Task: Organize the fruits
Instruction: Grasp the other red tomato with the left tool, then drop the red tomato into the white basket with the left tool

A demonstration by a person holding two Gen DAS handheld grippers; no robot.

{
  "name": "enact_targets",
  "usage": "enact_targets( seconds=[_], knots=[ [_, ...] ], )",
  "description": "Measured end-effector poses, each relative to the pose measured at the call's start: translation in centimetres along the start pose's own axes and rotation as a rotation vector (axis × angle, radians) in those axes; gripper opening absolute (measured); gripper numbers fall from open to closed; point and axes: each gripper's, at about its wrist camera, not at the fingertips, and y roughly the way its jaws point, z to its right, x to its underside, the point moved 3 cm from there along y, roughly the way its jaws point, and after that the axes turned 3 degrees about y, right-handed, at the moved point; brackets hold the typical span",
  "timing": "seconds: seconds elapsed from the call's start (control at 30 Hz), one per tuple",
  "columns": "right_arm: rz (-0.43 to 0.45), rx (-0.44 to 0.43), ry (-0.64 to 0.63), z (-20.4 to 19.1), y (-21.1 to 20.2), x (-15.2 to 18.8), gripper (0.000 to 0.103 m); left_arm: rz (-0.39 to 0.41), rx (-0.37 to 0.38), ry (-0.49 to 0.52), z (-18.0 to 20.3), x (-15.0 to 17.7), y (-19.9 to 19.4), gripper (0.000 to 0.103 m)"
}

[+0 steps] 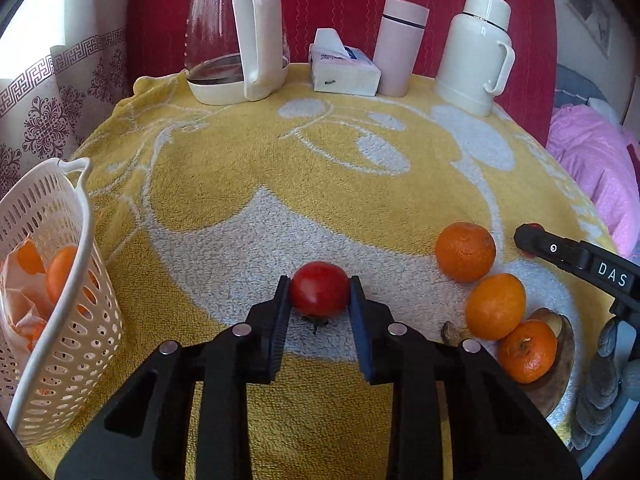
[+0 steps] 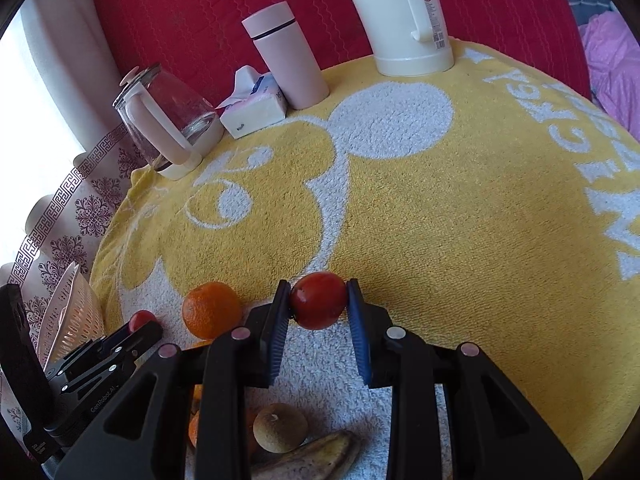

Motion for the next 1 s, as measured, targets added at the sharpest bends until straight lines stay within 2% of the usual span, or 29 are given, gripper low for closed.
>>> enact_targets(
  seconds=[0.33,0.47,0.7,1.0],
  knots=[
    [0.042,-0.027,-0.001,-0.1,-0.9,-0.1,0.028,0.141,-0.05,0.015,0.4,0.1,-3.8,0.029],
    [0.072,-0.031,-0.022,-0.5,-1.5,-0.1,0.028,0.192,-0.072,-0.013,-0.3,0.0,-5.6,0.029],
    [0.141,-0.001,-0.102,-1.8,-2.7,0.0,0.028,0.238,-0.12,-0.066,-2.2,-0.9,-8.2,0.029],
    [0.137,0.004,-0.115,-2.0,-2.6,0.1,0.028,0.289,-0.176,-0.149,-5.5,-1.7,-11.3,0.029]
  ],
)
